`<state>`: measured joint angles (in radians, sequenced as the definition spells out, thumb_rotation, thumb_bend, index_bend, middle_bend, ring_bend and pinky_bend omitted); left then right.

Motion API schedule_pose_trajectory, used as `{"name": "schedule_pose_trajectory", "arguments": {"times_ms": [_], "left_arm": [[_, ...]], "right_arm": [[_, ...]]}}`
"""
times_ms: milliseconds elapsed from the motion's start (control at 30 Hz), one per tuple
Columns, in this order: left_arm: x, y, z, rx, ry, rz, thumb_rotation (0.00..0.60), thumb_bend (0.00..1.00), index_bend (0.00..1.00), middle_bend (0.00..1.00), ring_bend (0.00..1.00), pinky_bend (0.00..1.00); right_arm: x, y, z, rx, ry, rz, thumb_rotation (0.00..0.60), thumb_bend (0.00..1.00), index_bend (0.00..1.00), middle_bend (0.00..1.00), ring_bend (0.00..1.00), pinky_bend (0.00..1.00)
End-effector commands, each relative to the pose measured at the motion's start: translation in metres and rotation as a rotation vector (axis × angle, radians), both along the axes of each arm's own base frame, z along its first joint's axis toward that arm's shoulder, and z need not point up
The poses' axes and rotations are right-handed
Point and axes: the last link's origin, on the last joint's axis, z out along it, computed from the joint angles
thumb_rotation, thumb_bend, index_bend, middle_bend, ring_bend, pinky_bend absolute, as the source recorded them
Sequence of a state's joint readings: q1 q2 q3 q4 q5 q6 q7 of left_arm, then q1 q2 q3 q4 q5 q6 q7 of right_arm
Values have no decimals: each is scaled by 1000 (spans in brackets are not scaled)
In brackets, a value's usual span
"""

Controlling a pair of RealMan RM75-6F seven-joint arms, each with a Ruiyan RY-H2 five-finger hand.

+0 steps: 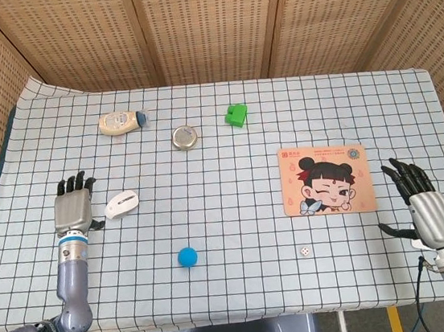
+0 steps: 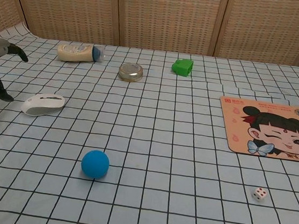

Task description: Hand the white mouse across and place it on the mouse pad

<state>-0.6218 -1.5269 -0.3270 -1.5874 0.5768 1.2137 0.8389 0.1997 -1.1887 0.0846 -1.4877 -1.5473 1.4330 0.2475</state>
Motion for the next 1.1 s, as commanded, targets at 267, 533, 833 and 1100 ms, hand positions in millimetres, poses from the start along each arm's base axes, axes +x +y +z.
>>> {"name": "schedule_pose_trajectory", "arguments": {"times_ms": [267,533,833,1100], "left_arm": [[6,11,-25,-35,29,34,600,130,172,0,0,0],[12,17,-46,-47,44,48,600,130,210,0,0,0],[8,22,-58,-36,64,61,600,130,236,0,0,0],[2,26,-63,-50,64,80,600,131,248,0,0,0]], "right_arm": [[1,1,1,1,-11,9,600,202,0,0,0,0],[1,1,6,-6,-28,11,600,202,0,0,0,0],[0,1,9,-11,-43,10,600,201,0,0,0,0],[0,1,7,-6,-43,14,600,201,0,0,0,0]]}}
